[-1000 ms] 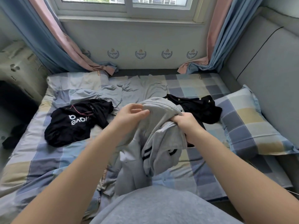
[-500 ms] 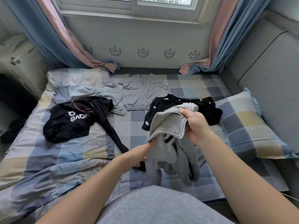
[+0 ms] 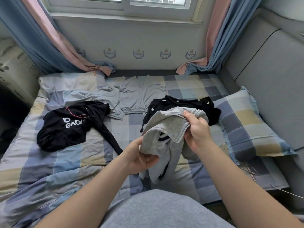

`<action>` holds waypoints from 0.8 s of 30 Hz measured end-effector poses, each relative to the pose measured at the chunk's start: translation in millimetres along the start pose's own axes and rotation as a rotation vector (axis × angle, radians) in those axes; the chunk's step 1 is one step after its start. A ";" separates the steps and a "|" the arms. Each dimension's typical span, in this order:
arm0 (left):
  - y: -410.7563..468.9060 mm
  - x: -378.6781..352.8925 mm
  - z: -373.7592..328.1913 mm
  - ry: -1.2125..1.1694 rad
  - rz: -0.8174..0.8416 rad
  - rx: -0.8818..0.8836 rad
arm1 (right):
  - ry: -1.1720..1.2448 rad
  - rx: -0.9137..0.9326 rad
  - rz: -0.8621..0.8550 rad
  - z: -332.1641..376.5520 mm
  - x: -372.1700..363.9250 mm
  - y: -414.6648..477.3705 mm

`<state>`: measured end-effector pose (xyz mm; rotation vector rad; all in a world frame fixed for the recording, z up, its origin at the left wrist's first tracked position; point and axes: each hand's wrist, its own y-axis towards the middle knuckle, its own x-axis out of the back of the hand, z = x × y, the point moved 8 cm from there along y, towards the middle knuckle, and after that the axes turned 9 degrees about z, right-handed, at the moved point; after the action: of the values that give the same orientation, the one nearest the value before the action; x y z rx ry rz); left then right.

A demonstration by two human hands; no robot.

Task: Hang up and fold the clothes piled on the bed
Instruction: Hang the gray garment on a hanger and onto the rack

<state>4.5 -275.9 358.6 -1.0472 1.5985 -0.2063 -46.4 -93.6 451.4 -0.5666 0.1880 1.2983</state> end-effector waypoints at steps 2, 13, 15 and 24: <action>-0.1 1.7 2.8 0.056 -0.003 0.010 | 0.008 -0.003 0.000 -6.8 1.8 1.8; -9.3 25.9 -66.5 -0.048 -0.171 -0.546 | -0.601 -0.660 -0.015 -115.1 64.2 -18.8; -5.9 25.7 -59.7 0.011 -0.155 -0.529 | -0.833 -0.651 0.106 -121.7 55.4 -22.7; -17.6 -10.4 -65.3 0.719 -0.062 -0.552 | -1.104 0.010 0.419 -71.0 -22.7 -23.0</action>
<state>-43.2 -304.4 398.6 -1.5574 2.3524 -0.1995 -18.3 -151.7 407.7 0.2708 -0.6312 1.8378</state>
